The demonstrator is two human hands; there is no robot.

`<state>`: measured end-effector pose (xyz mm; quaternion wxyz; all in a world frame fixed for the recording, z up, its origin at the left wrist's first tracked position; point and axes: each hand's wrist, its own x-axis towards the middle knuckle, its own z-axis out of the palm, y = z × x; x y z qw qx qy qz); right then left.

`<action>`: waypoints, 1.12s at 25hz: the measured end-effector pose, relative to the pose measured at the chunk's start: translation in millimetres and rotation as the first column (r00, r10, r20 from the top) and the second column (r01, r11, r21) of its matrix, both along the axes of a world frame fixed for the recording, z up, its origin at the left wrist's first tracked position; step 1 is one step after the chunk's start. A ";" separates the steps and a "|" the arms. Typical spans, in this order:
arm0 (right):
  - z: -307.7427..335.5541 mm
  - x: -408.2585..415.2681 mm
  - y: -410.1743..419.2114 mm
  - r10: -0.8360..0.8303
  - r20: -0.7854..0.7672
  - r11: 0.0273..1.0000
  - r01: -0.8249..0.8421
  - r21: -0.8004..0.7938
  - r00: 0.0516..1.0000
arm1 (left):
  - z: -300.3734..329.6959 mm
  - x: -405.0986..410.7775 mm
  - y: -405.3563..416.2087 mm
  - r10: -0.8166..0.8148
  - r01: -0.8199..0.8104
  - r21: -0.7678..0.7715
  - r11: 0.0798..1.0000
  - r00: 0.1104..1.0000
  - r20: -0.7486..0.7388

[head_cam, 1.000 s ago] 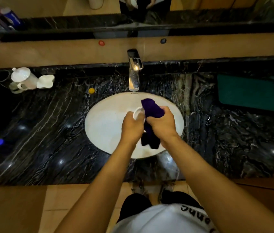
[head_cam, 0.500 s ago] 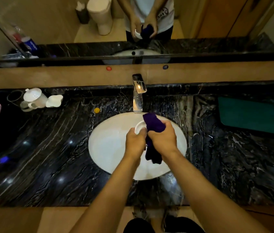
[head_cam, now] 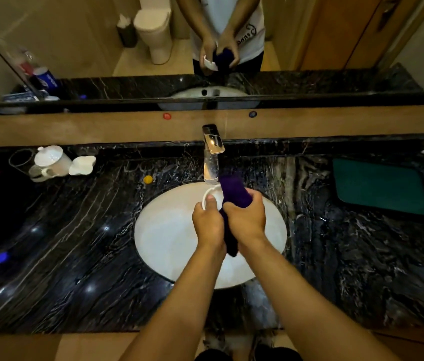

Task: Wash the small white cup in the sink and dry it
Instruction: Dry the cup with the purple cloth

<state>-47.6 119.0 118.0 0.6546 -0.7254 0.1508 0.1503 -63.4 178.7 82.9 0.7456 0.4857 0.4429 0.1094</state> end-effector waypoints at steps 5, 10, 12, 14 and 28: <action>18.6 37.7 -31.3 0.515 0.061 0.833 -0.483 -0.271 0.855 | 18.9 -5.9 45.5 -0.556 0.567 0.234 0.790 0.823 -0.116; 21.4 17.5 -9.1 0.165 0.189 0.986 -0.156 -0.060 0.968 | 24.1 9.9 11.5 -0.084 0.064 0.176 0.982 0.991 0.105; 17.7 6.6 -2.2 0.008 0.143 1.000 -0.010 0.009 0.990 | 22.5 11.0 -3.4 0.017 -0.025 0.080 0.996 0.995 0.095; 13.7 13.3 -11.9 0.058 0.102 0.997 -0.053 -0.048 0.993 | 22.0 6.3 1.7 -0.158 0.152 0.119 0.981 0.987 0.042; 16.5 13.9 -17.7 0.062 0.177 0.994 -0.046 -0.095 0.982 | 22.1 1.7 -9.3 -0.153 0.144 0.121 0.982 0.986 0.072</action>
